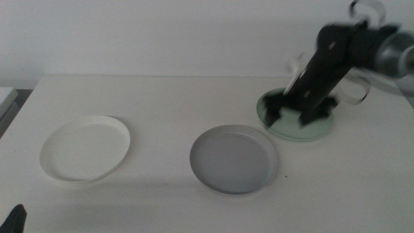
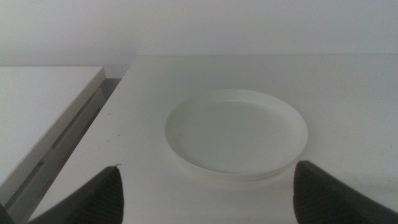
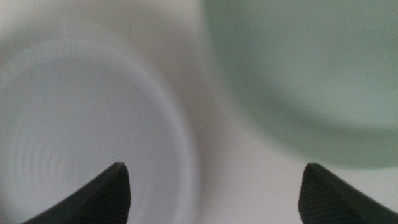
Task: Stack the three bowls on top of each other.
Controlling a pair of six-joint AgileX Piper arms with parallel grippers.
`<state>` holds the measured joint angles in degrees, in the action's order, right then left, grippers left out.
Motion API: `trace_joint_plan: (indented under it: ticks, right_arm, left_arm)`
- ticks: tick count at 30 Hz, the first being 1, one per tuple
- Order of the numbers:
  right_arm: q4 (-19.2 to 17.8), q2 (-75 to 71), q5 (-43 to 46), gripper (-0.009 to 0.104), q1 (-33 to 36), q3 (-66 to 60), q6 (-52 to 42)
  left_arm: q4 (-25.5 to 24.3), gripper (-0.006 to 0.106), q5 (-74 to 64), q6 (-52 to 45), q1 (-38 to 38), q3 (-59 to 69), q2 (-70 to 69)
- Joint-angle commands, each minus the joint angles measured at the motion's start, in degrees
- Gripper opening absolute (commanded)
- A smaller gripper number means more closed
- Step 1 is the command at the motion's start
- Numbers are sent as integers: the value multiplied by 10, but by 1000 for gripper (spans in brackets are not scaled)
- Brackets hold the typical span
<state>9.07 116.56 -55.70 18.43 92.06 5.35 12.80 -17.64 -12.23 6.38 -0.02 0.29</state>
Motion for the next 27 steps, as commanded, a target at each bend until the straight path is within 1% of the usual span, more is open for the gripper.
trace_joint_plan:
  ticks: [1,2,3,5,8,10,12,16,20,24,27]
  right_arm:
    - [-84,-34,4,70,-28,30,46]
    - [-119,-34,4,70,-41,48,67]
    - [-144,-27,0,69,-56,67,79]
    - [-151,-4,-5,67,-84,103,82]
    - [-143,46,-4,63,-118,159,67]
    - [-131,81,-5,63,-135,189,54]
    - [-112,120,-15,63,-148,220,36]
    - [-96,176,-22,62,-161,261,27]
    - [-91,205,-21,55,-161,275,27]
    - [-62,223,-15,49,-161,275,26]
    - [-57,231,-16,41,-161,275,23]
  left_arm:
    - [2,94,7,1,-2,0,-3]
    - [2,94,7,1,-2,0,-3]
    - [1,94,7,1,-2,0,-3]
    - [-3,94,7,1,-2,0,-3]
    - [-4,94,7,1,-2,0,-3]
    - [-4,94,7,1,-2,0,-3]
    - [-4,94,7,3,-2,0,-3]
    - [-4,94,7,3,-2,0,-3]
    - [-4,94,7,3,-2,0,-3]
    - [-4,94,7,3,-2,0,-3]
    - [-4,94,7,3,-2,0,-3]
